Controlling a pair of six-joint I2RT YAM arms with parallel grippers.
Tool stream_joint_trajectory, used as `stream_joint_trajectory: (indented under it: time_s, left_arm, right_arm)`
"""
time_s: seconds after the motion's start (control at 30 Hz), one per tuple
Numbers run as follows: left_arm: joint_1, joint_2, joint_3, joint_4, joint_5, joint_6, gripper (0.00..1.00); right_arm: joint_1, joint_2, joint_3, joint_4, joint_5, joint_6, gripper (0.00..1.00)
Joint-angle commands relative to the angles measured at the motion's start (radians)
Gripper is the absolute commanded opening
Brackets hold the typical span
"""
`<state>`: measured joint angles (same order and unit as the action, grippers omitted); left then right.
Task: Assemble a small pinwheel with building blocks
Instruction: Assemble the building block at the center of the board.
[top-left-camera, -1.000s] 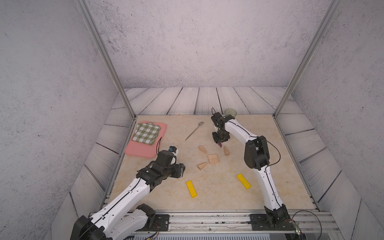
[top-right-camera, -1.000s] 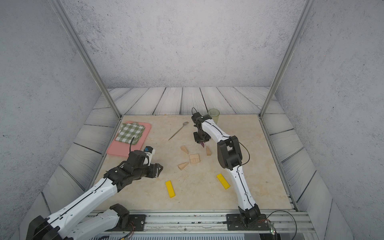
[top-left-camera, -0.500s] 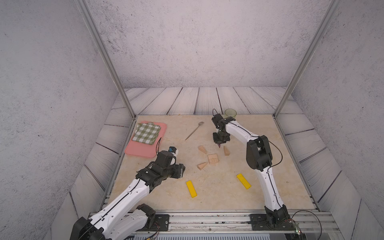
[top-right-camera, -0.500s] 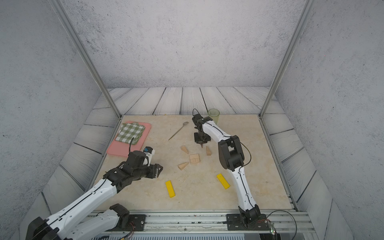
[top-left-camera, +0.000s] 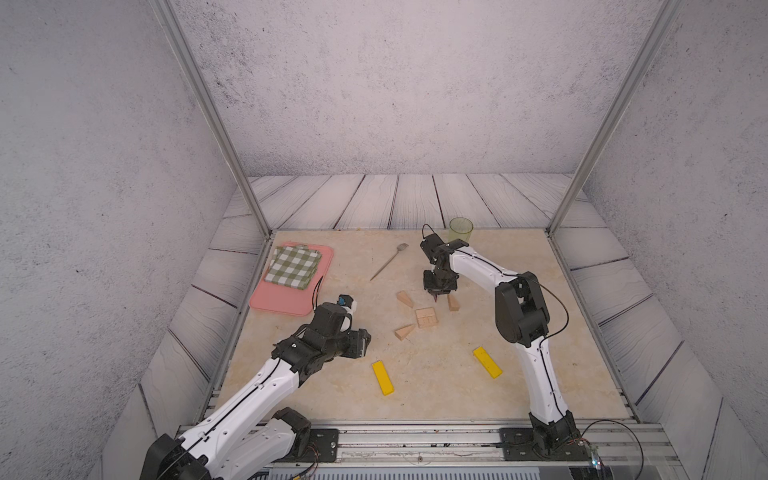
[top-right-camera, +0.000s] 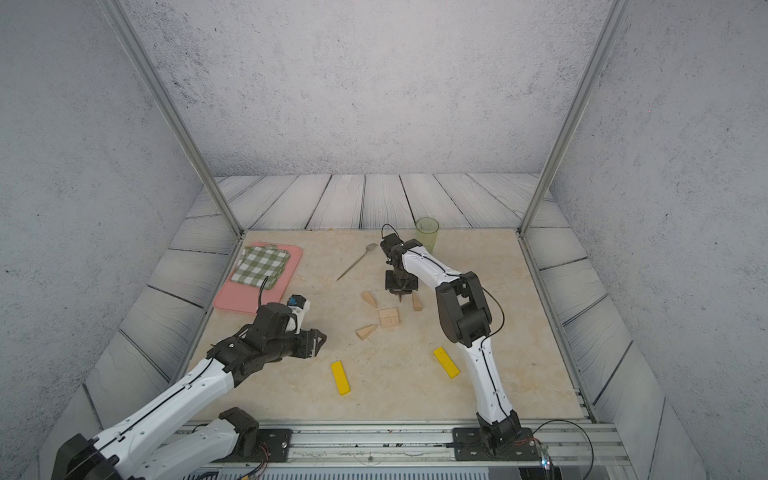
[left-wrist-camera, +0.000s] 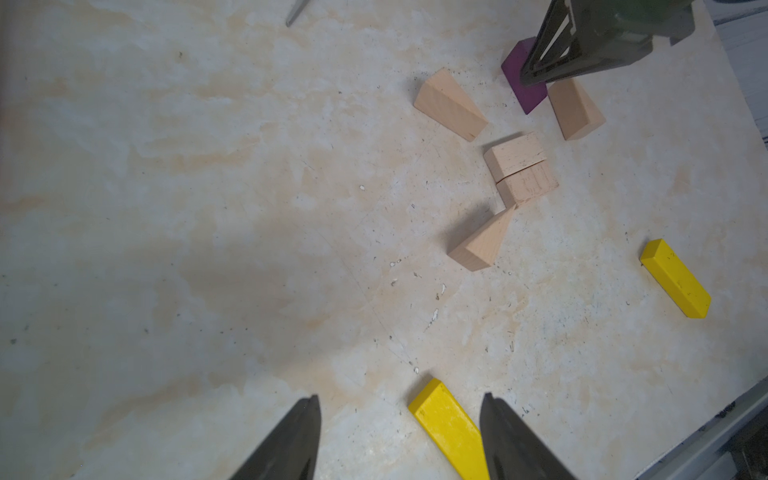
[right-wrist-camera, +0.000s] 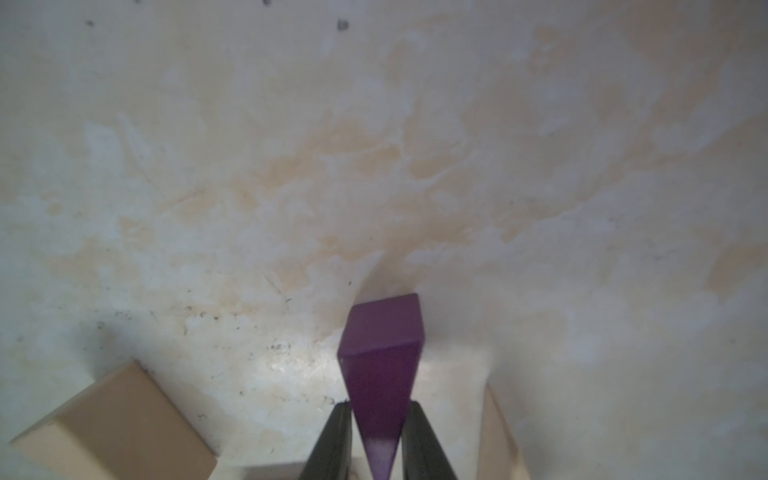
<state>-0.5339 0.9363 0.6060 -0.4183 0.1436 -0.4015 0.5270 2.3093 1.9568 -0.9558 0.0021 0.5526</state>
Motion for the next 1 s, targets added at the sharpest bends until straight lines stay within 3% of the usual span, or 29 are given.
stream_joint_trajectory:
  time_s: [0.0, 0.53, 0.97]
  left_arm:
    - [0.006, -0.008, -0.01, 0.007, 0.004, -0.002, 0.67]
    - [0.006, -0.007, -0.008, 0.009, 0.006, -0.002, 0.68]
    - [0.006, 0.002, -0.015, 0.022, 0.008, -0.003, 0.69]
  right_arm:
    - [0.007, -0.005, -0.006, -0.026, -0.017, 0.025, 0.29]
    - [0.007, -0.018, 0.009, -0.038, -0.019, 0.019, 0.32]
    - [0.006, -0.254, -0.089, -0.068, 0.125, -0.159, 0.38]
